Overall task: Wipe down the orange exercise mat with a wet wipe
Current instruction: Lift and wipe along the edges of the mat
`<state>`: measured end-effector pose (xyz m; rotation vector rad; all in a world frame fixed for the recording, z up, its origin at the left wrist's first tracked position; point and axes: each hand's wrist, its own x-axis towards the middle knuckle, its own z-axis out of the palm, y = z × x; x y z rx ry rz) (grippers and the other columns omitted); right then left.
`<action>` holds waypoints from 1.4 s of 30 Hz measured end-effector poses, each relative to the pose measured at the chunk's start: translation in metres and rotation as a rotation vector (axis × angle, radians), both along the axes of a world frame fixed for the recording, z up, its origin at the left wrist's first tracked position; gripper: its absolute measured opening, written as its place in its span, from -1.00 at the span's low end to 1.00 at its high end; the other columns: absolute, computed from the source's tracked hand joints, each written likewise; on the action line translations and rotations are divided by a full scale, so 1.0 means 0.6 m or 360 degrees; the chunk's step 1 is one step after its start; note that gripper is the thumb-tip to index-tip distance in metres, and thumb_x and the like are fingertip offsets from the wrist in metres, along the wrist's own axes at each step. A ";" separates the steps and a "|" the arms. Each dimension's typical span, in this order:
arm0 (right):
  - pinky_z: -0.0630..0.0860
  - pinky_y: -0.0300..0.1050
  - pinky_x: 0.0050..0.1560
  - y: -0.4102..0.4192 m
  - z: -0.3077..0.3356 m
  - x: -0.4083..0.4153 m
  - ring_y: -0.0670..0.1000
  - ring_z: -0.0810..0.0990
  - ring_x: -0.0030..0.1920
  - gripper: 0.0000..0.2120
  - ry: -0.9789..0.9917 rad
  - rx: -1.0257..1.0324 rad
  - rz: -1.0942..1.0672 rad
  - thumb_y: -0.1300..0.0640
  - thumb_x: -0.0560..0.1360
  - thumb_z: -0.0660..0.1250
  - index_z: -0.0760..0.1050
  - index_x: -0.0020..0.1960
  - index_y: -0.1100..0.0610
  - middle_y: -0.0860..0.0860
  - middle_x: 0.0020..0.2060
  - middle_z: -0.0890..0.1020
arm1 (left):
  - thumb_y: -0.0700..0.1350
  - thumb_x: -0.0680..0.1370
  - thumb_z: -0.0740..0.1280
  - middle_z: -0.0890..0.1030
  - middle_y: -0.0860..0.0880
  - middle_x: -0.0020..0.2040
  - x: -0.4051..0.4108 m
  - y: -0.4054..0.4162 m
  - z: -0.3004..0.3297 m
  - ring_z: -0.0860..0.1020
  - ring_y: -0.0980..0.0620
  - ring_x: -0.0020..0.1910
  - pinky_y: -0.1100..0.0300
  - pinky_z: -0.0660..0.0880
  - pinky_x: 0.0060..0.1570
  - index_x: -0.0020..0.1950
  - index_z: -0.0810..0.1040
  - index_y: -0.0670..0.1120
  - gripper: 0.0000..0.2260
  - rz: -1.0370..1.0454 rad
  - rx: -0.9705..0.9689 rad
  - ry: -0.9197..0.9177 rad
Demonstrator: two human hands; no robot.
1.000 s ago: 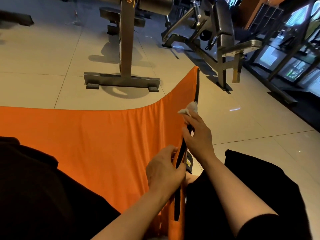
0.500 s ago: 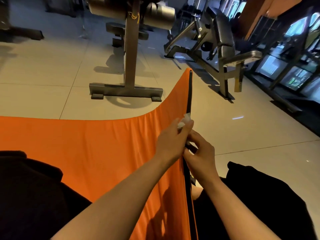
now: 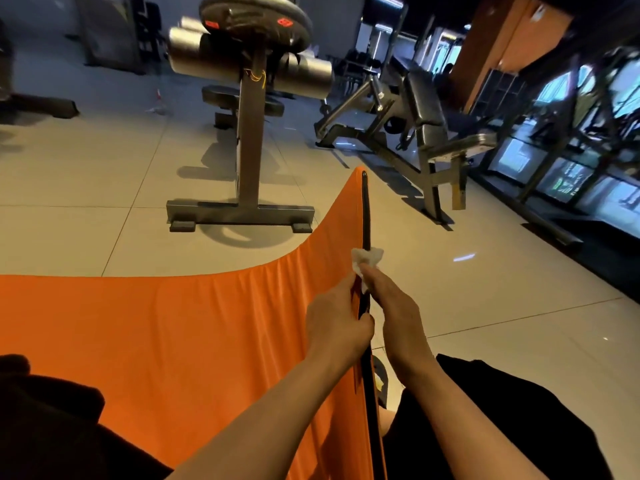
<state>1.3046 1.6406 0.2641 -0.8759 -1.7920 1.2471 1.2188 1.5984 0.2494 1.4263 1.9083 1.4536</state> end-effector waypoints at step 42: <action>0.19 -0.49 0.33 -0.050 0.074 -0.010 -0.36 0.14 0.45 -0.26 -0.0579 0.1117 0.0067 0.34 0.44 0.27 0.21 0.49 -0.20 -0.46 0.45 0.14 | 0.01 0.53 0.33 0.50 -0.04 0.17 -0.190 0.153 0.188 0.46 -0.03 0.20 0.06 0.40 0.21 0.35 0.39 -0.01 -0.60 -0.0442 0.0249 -0.0384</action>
